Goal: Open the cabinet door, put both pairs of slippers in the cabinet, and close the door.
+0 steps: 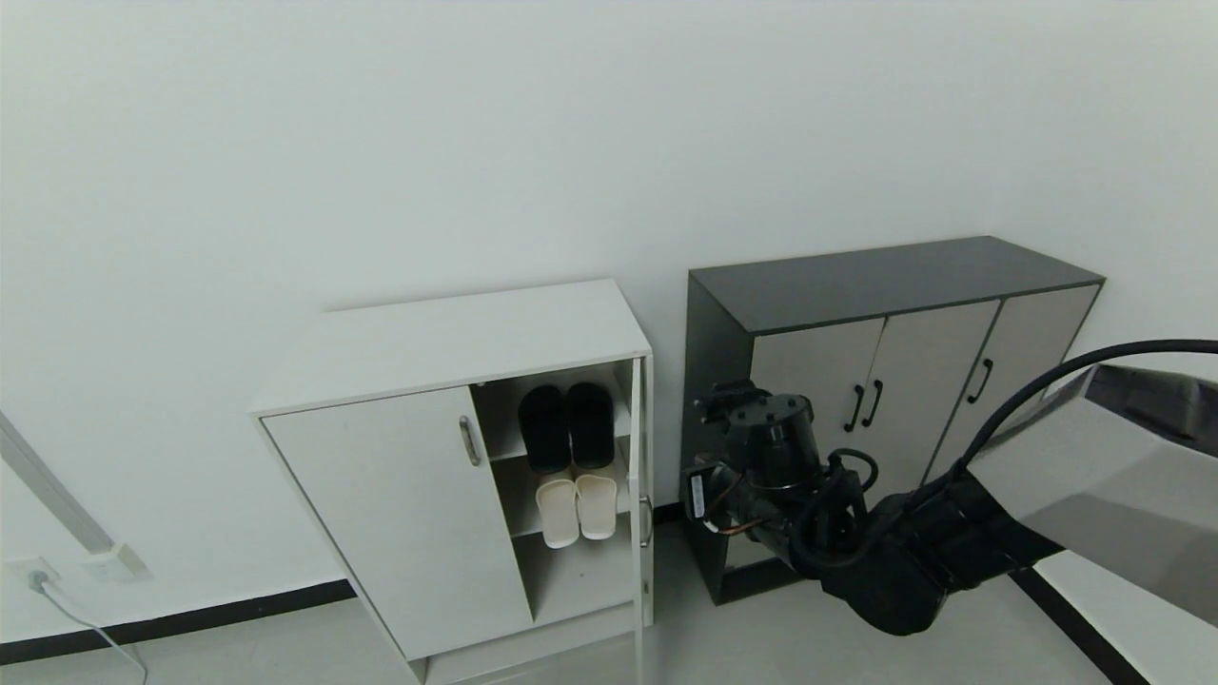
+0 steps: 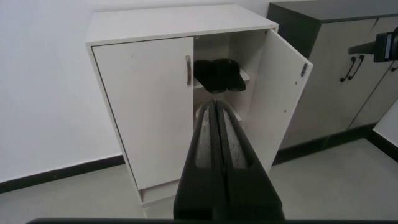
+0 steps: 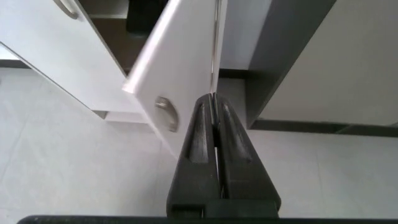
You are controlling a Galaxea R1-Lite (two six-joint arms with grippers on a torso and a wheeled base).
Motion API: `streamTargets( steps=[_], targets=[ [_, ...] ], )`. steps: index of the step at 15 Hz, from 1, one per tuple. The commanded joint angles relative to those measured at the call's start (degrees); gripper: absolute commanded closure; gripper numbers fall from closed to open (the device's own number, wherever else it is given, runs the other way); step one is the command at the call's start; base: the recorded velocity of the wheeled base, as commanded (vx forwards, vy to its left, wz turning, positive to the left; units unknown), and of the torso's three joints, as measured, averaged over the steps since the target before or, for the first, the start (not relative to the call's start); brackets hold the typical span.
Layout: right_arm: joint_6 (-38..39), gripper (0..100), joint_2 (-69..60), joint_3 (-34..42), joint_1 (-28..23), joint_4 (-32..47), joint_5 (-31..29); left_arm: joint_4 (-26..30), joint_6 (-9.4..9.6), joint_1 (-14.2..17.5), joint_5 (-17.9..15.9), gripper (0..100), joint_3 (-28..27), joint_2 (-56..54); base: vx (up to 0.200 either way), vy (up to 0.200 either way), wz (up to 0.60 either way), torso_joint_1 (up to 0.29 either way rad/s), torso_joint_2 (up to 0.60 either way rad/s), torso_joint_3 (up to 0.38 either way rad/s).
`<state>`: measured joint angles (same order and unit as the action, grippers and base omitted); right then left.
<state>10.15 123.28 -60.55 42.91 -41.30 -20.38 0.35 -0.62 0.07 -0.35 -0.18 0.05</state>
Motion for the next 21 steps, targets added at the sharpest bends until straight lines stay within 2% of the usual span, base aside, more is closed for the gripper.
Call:
streamTargets(
  steps=[1, 3, 10, 16, 21],
  targets=[
    [-0.1, 100, -0.2, 0.3, 0.1, 0.0, 0.0, 0.0, 0.01, 0.0, 0.0, 100, 0.0, 0.0, 0.0, 0.0, 0.0, 0.0, 0.0, 0.0],
    [-0.2, 100, 0.0, 0.3, 0.1, 0.0, 0.0, 0.0, 0.01, 0.0, 0.0, 100, 0.0, 0.0, 0.0, 0.0, 0.0, 0.0, 0.0, 0.0],
    [-0.1, 100, 0.7, 0.3, -0.1, -0.2, 0.1, 0.0, -0.08, 0.0, 0.0, 100, 0.0, 0.0, 0.0, 0.0, 0.6, 0.0, 0.0, 0.002],
    [-3.5, 100, 2.0, 1.0, -2.0, -3.3, -0.9, 0.0, -0.08, 0.0, 0.0, 100, 0.0, 0.0, 0.0, 0.0, 0.0, 0.0, 0.0, 0.0],
    [-7.3, 100, 2.1, 1.1, -7.4, -3.0, -2.6, 0.0, -0.08, 0.0, 0.0, 100, 0.0, 0.0, 0.0, 0.0, 0.0, 0.0, 0.0, 0.0]
  ],
)
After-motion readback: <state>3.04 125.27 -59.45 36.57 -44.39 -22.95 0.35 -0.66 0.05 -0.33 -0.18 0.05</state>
